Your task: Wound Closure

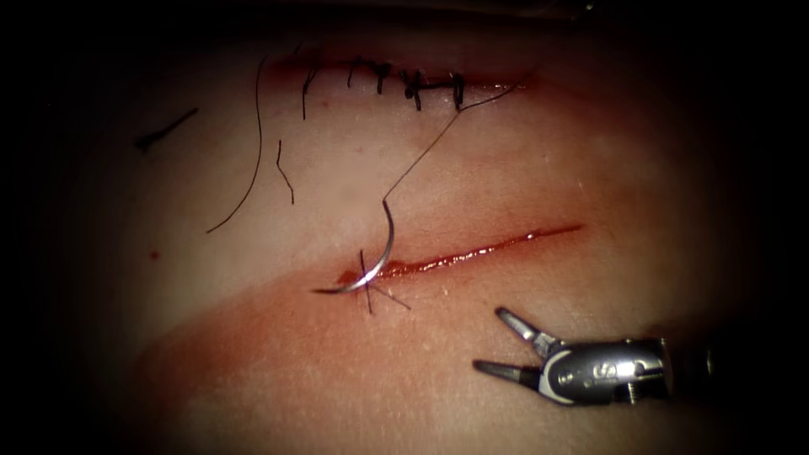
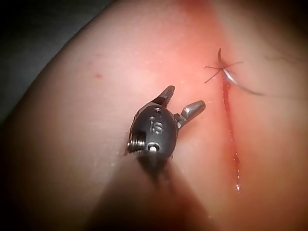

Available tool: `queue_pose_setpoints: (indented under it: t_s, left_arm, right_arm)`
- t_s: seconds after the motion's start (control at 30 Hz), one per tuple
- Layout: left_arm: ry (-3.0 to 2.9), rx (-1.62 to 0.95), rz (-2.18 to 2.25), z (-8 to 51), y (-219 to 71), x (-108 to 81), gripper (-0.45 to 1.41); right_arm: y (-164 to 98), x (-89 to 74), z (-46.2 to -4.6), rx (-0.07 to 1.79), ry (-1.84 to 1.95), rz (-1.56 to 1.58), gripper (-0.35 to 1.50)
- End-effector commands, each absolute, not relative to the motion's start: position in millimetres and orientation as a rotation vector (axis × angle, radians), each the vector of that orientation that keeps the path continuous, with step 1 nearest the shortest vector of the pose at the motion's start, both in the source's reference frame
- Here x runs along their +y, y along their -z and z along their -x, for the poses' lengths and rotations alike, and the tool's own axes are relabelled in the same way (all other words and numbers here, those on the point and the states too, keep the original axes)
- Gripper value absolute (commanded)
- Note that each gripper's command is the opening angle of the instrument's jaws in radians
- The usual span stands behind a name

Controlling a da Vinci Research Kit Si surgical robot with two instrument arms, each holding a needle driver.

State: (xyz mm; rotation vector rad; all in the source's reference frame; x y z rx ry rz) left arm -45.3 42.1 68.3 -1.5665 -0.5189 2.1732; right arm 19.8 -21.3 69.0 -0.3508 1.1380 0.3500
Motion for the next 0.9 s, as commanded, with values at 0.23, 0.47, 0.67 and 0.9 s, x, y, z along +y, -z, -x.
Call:
queue_pose_setpoints:
  t_s: [0.23,0.47,0.67,0.9]
  left_arm:
    - [-2.156,-0.479,1.569,47.2,-66.9,45.9,-0.45]
    - [-2.16,-0.501,1.397,47.1,-68.3,44.6,1.16]
    - [-2.168,-0.554,1.362,44.1,-69.5,42.6,1.23]
    - [-2.22,-0.559,1.341,36.6,-68.2,38.8,1.28]
  right_arm:
    - [-69.6,-22.1,-20.4,1.14,-0.351,0.346,1.45]
    - [-69.5,-22.1,-20.6,1.141,-0.35,0.345,1.45]
    - [-69.5,-22.1,-20.8,1.141,-0.351,0.346,1.45]
    - [-69.5,-22.2,-21.1,1.144,-0.349,0.344,1.47]
